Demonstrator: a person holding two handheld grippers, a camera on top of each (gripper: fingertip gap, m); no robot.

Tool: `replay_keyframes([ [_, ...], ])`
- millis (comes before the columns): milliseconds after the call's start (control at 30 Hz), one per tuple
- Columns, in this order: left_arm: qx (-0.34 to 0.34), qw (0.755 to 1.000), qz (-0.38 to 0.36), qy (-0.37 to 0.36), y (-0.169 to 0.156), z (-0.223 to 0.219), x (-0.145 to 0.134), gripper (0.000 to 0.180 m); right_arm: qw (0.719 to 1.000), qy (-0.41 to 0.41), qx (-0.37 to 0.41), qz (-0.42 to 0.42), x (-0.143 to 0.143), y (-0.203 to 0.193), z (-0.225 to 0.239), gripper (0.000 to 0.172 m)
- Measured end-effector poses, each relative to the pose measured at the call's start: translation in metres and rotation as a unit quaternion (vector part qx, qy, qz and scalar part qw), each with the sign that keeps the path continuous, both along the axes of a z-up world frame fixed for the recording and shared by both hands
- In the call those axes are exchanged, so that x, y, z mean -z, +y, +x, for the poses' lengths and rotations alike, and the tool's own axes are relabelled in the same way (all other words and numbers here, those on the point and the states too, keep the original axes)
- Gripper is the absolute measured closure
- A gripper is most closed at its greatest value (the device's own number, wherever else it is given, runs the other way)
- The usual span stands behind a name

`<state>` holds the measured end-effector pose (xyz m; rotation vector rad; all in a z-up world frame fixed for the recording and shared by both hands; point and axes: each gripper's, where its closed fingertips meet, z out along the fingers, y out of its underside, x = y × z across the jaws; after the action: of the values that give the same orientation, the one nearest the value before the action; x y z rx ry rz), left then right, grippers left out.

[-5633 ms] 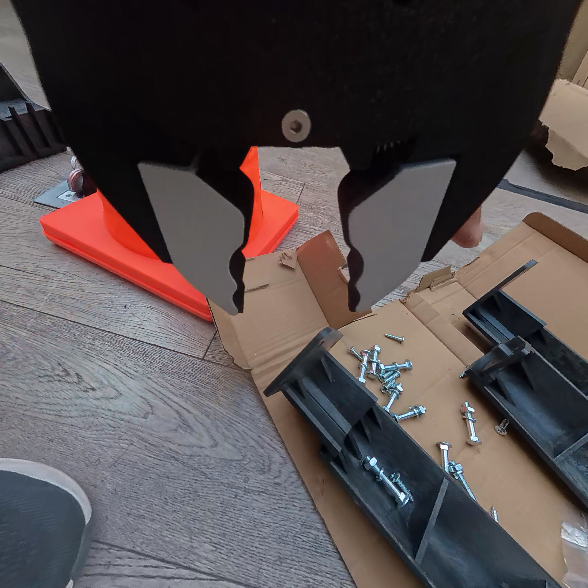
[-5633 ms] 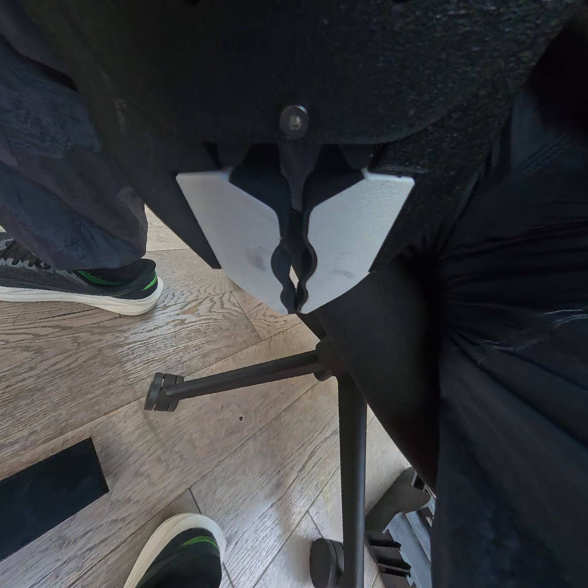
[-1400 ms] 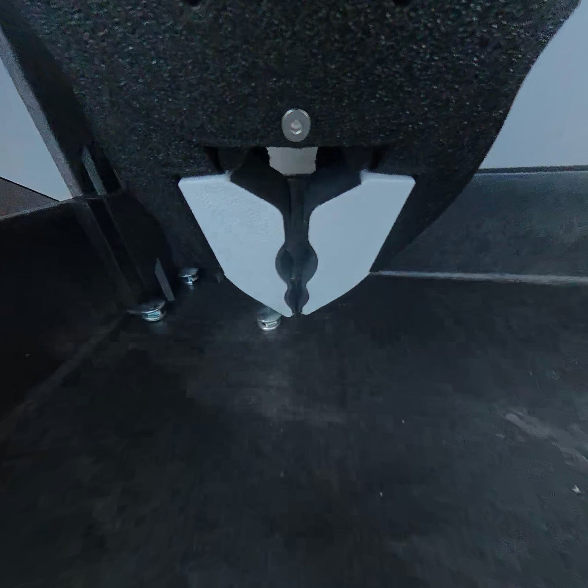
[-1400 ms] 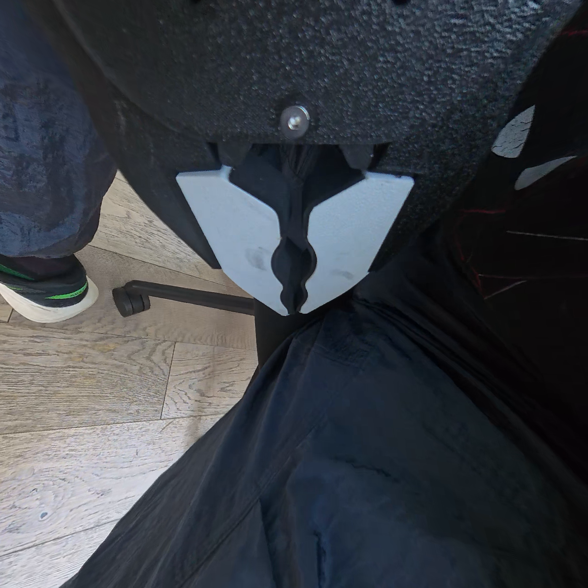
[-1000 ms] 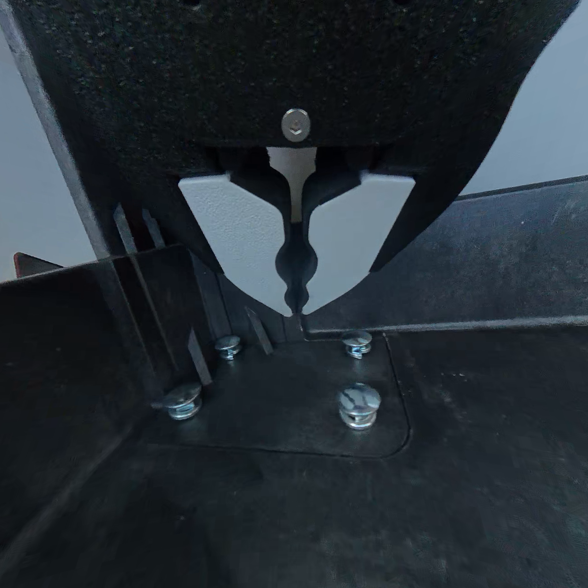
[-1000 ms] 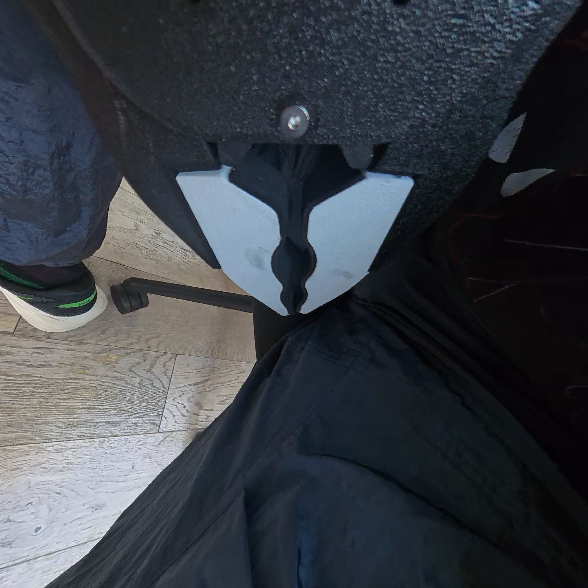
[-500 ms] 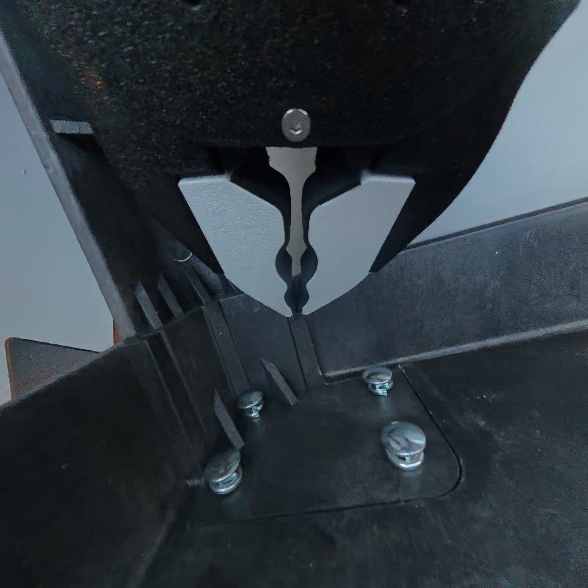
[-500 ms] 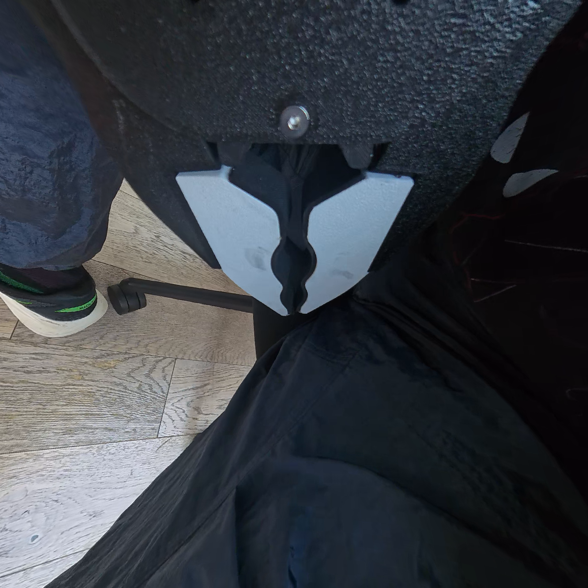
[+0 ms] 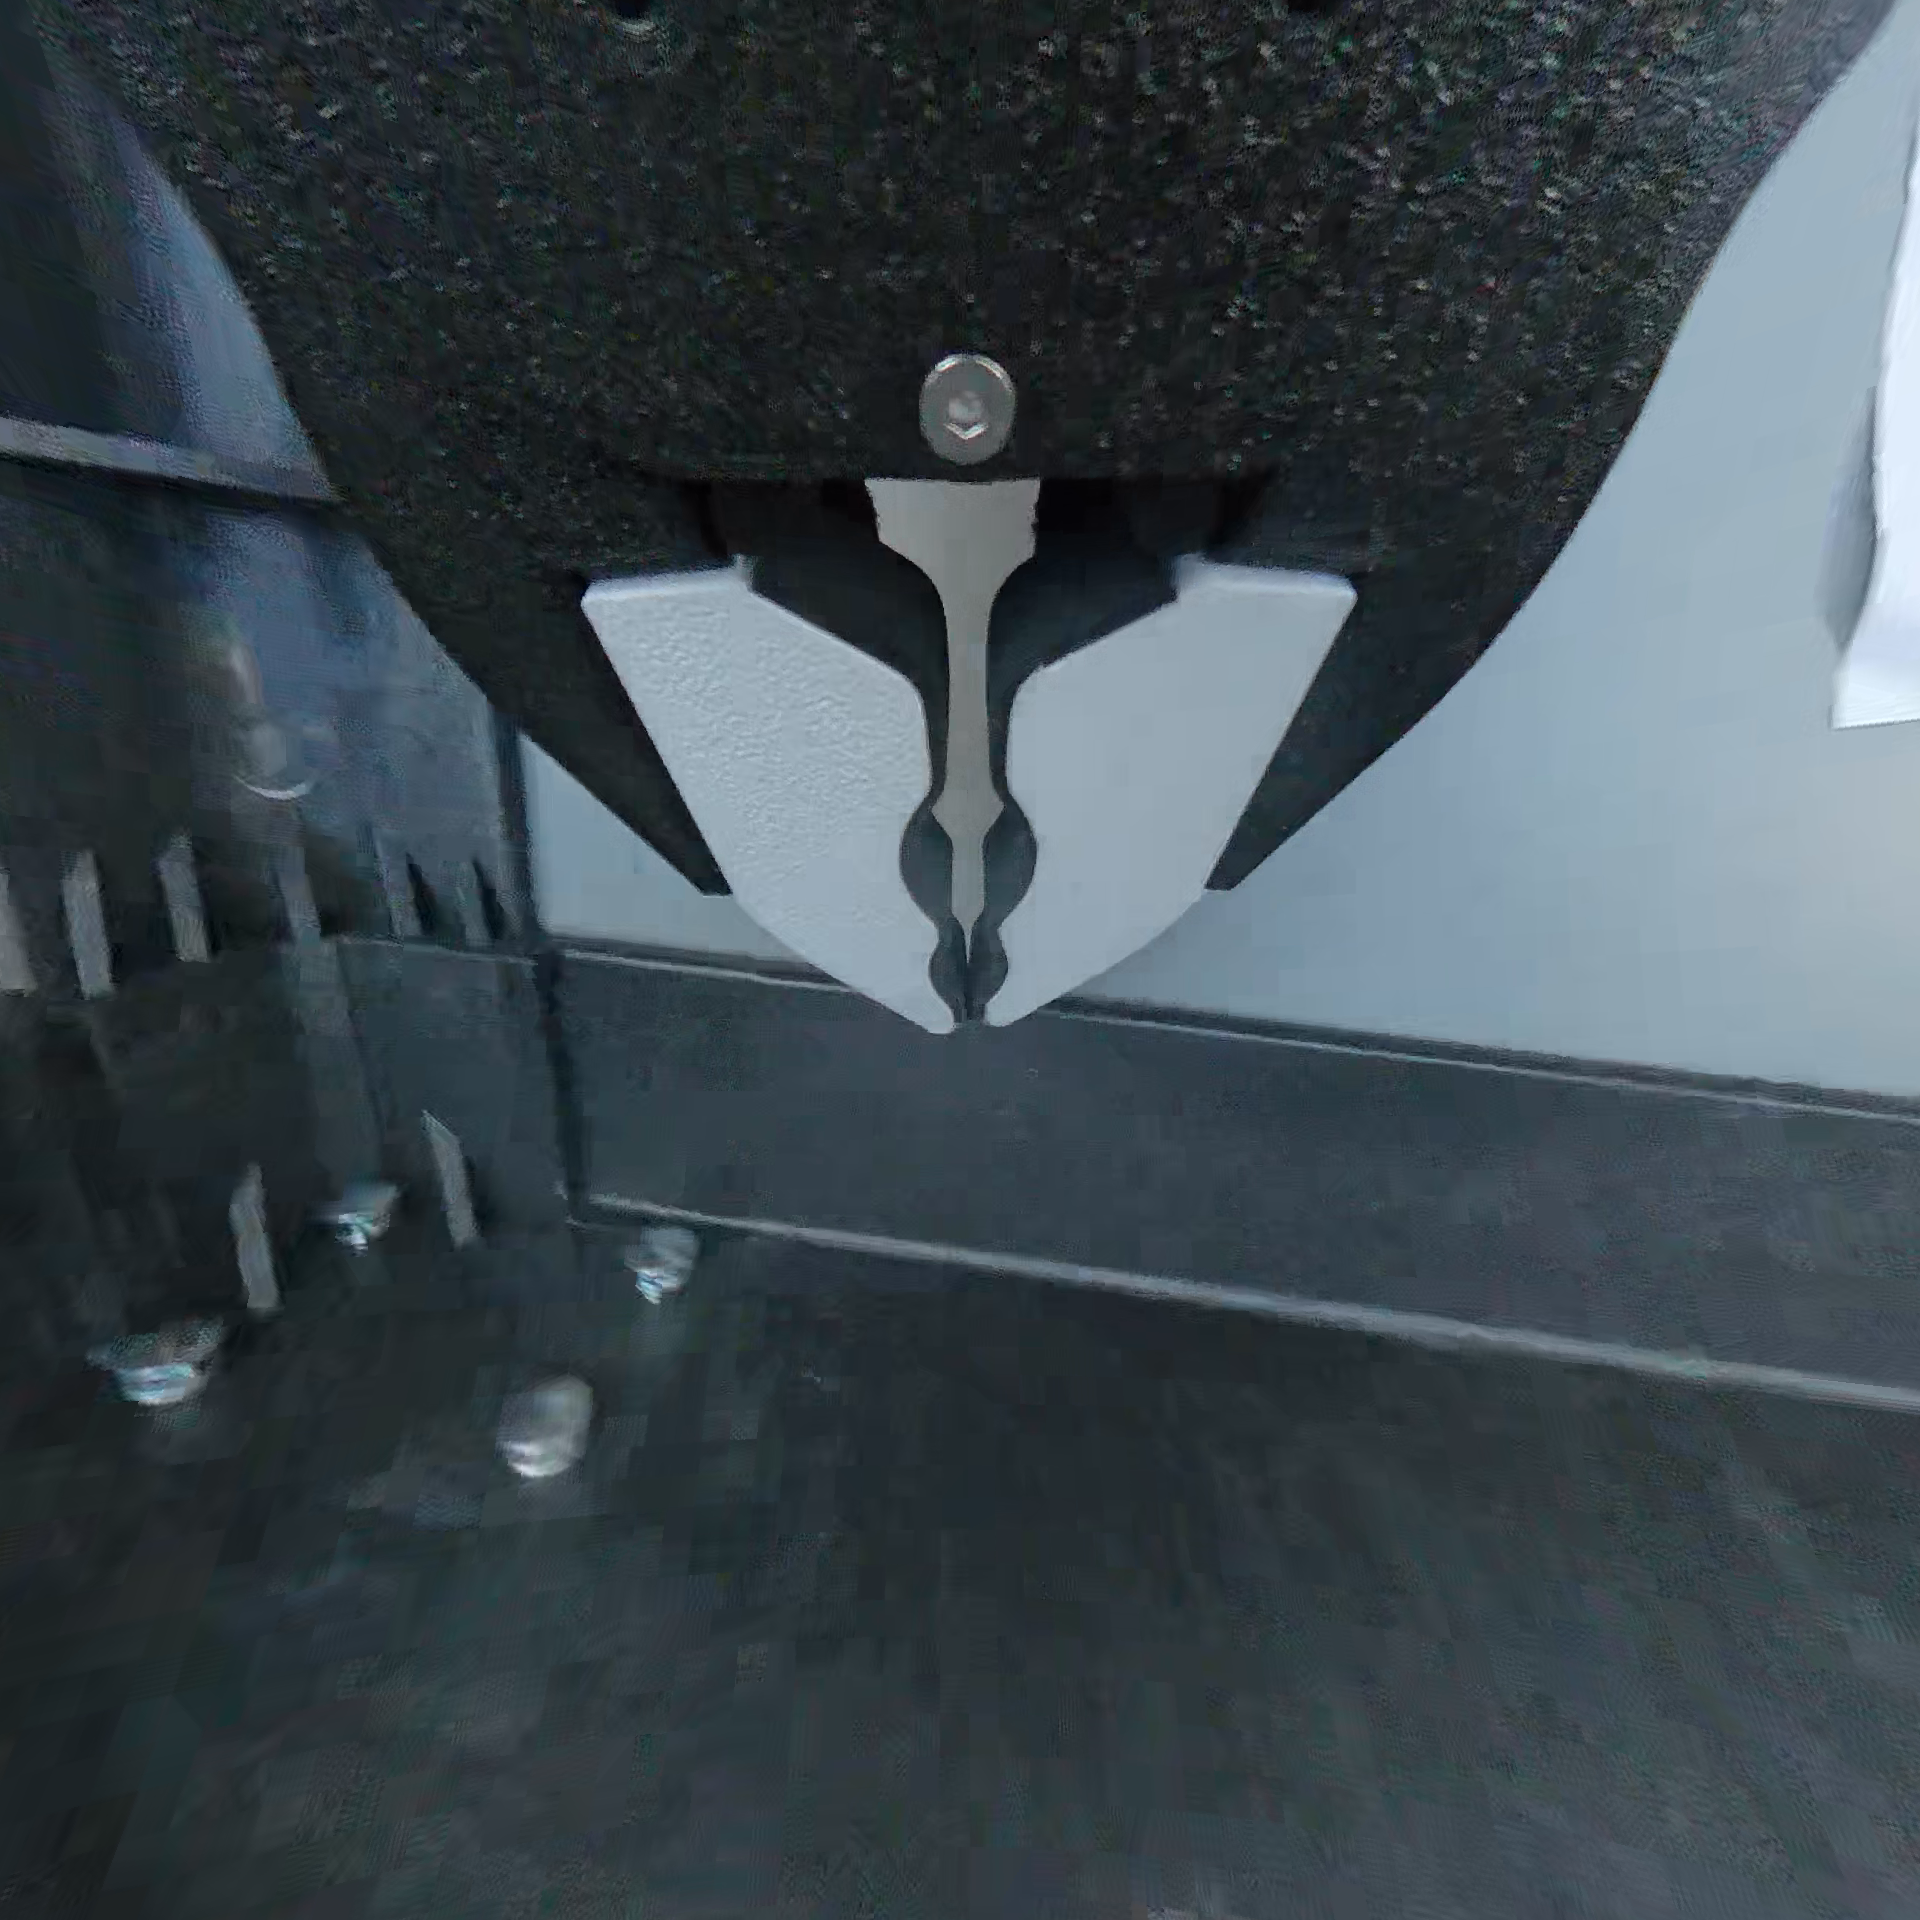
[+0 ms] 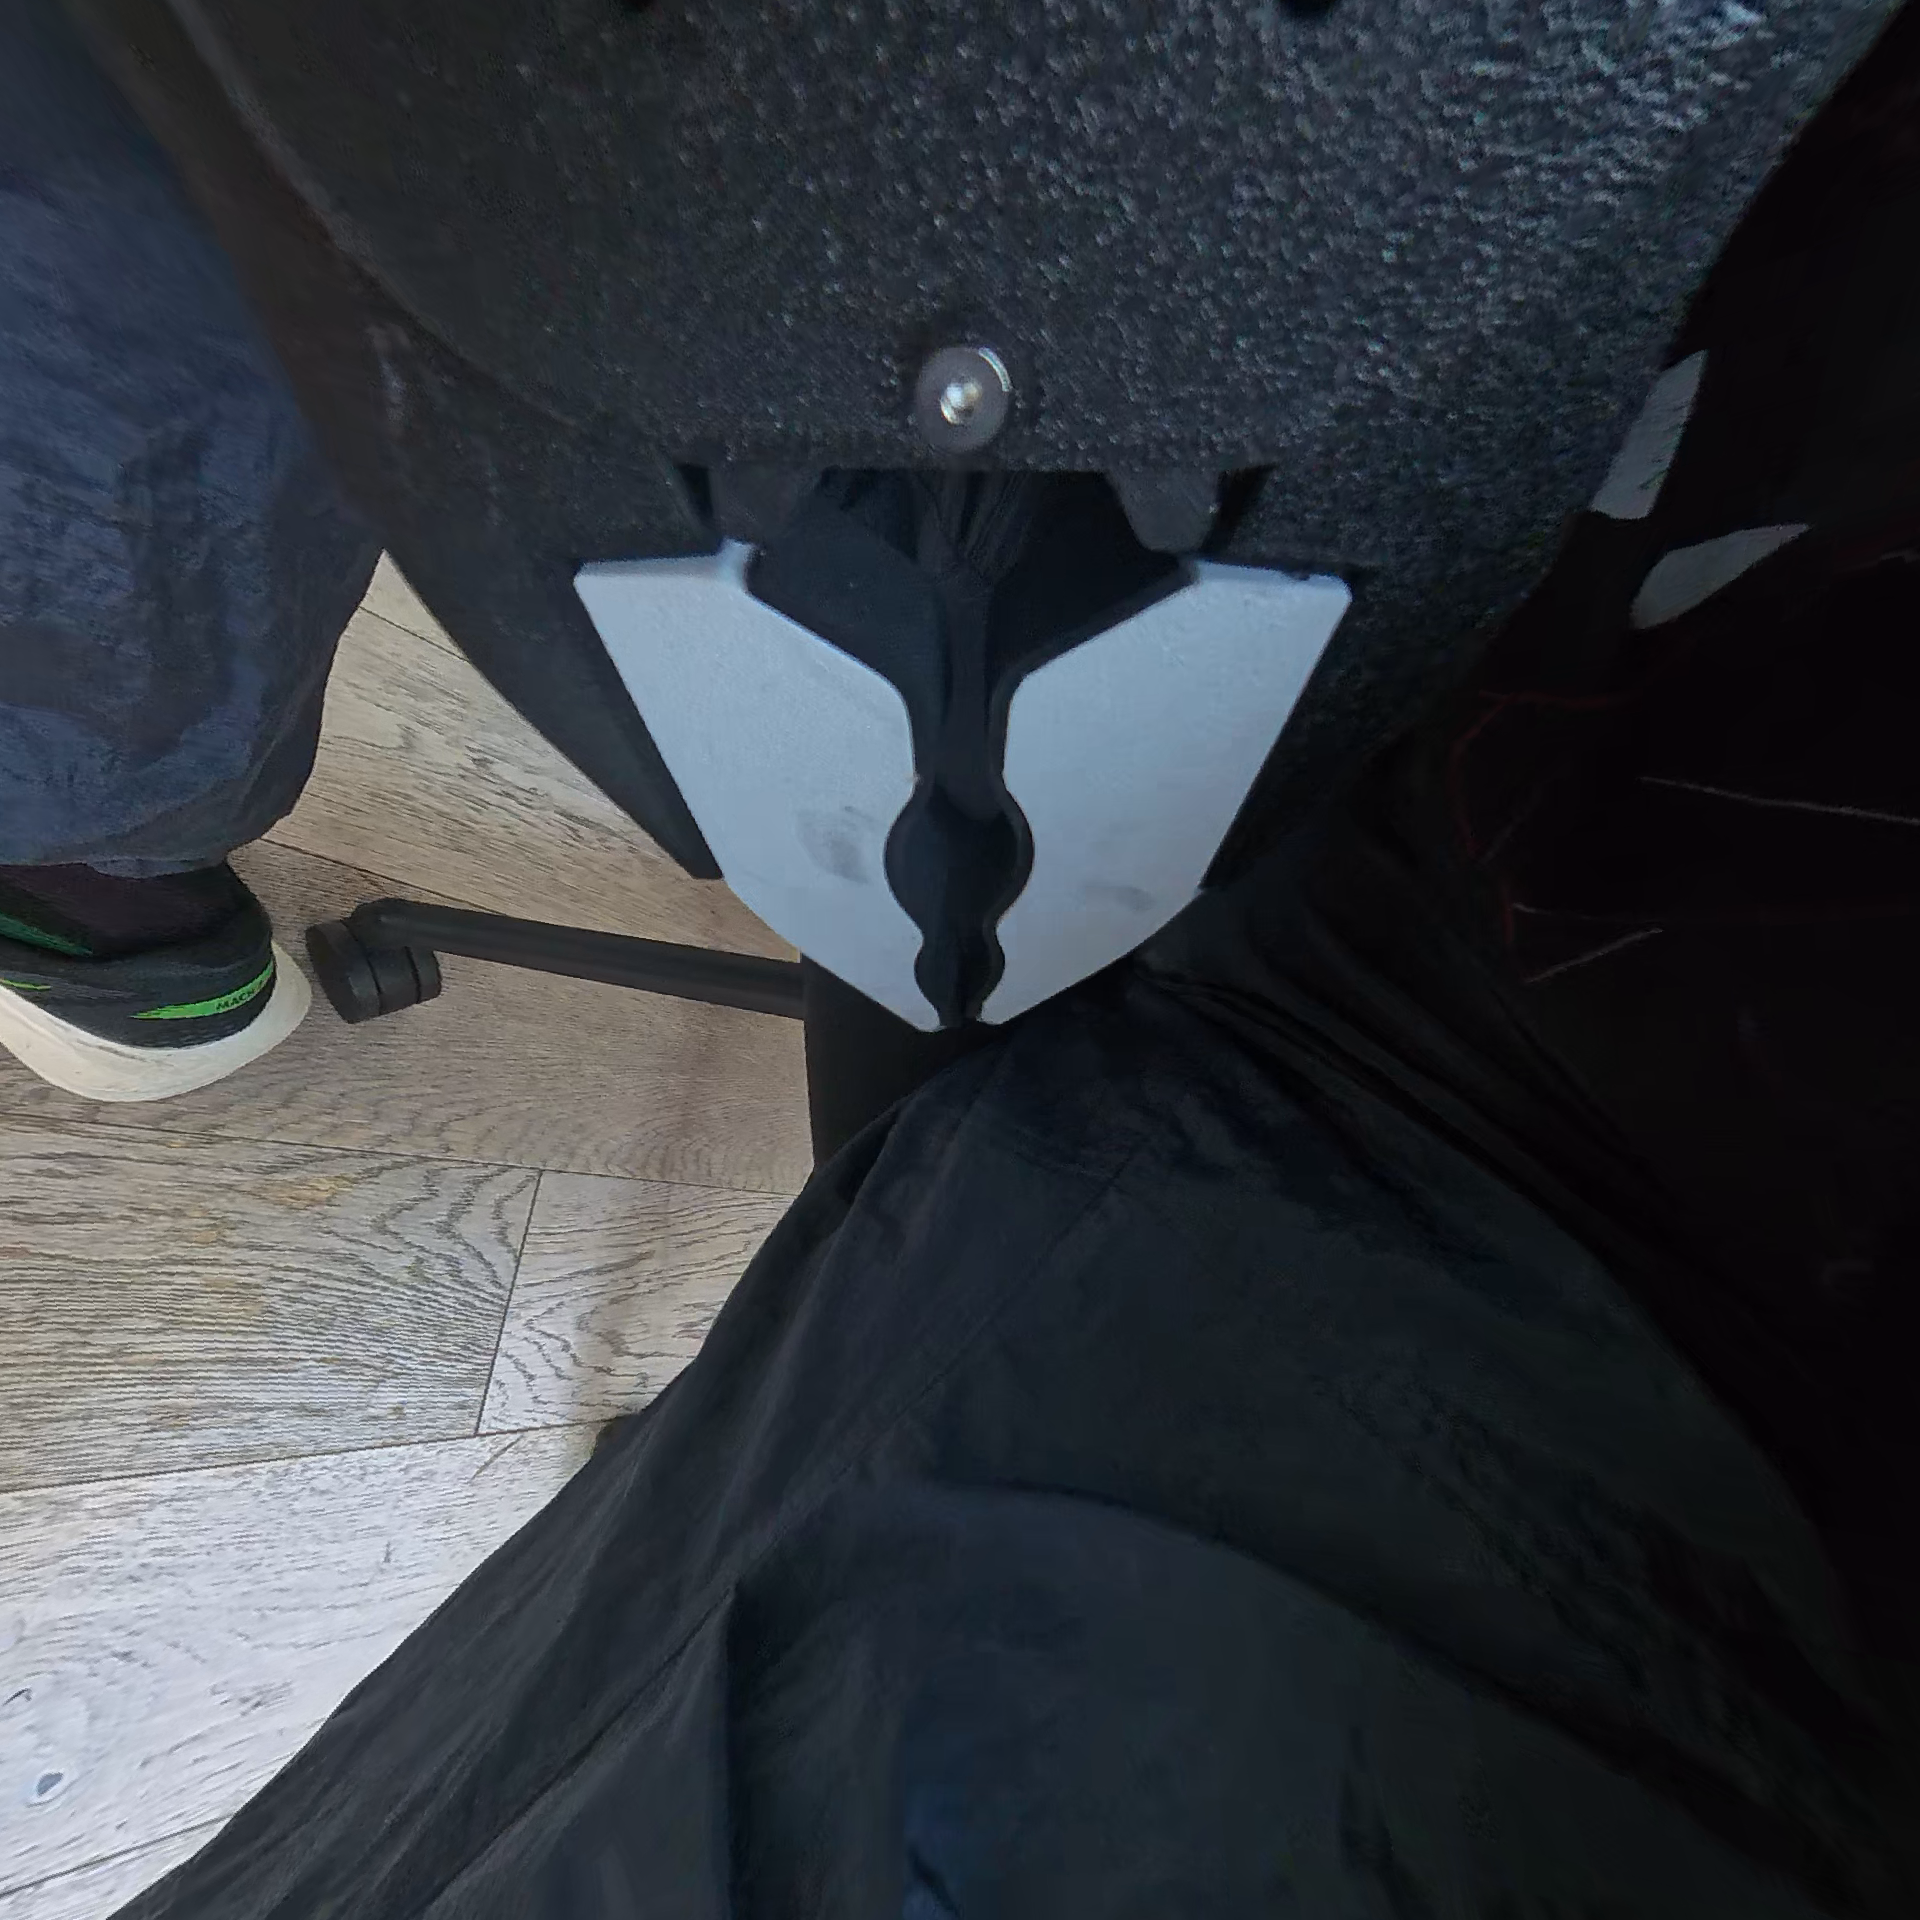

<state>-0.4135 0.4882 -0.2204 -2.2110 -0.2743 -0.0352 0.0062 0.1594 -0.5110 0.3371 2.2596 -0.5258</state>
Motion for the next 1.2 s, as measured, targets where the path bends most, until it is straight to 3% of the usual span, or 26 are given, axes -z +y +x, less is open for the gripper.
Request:
replay_keyframes([
  [167, -0.218, 0.972, 0.027, 0.081, -0.044, -0.195, -0.03, 0.18, 1.0, -0.011, 0.001, 0.005, 0.003, 0.001, -0.002, 0.172],
  [267, -0.322, 0.941, 0.105, 0.0, -0.069, -0.28, -0.04, 0.18, 0.999, -0.024, 0.024, 0.008, 0.005, 0.002, -0.015, 0.172],
  [333, -0.353, 0.923, 0.148, -0.044, -0.077, -0.313, -0.041, 0.18, 0.999, -0.034, 0.04, 0.012, 0.007, 0.004, -0.025, 0.172],
  [433, -0.38, 0.911, 0.153, -0.046, -0.082, -0.345, -0.032, 0.18, 0.998, -0.033, 0.057, 0.024, 0.013, 0.009, -0.04, 0.172],
  [833, -0.41, 0.903, 0.124, -0.04, -0.079, -0.422, -0.016, 0.18, 0.992, -0.061, -0.016, 0.113, 0.04, 0.048, -0.06, 0.172],
  [967, -0.409, 0.905, 0.117, -0.033, -0.078, -0.436, -0.011, 0.18, 0.988, -0.054, -0.065, 0.127, 0.046, 0.058, -0.047, 0.172],
  [1200, -0.404, 0.908, 0.109, -0.019, -0.071, -0.442, -0.006, 0.18, 0.99, -0.052, -0.045, 0.125, 0.048, 0.057, -0.05, 0.172],
])
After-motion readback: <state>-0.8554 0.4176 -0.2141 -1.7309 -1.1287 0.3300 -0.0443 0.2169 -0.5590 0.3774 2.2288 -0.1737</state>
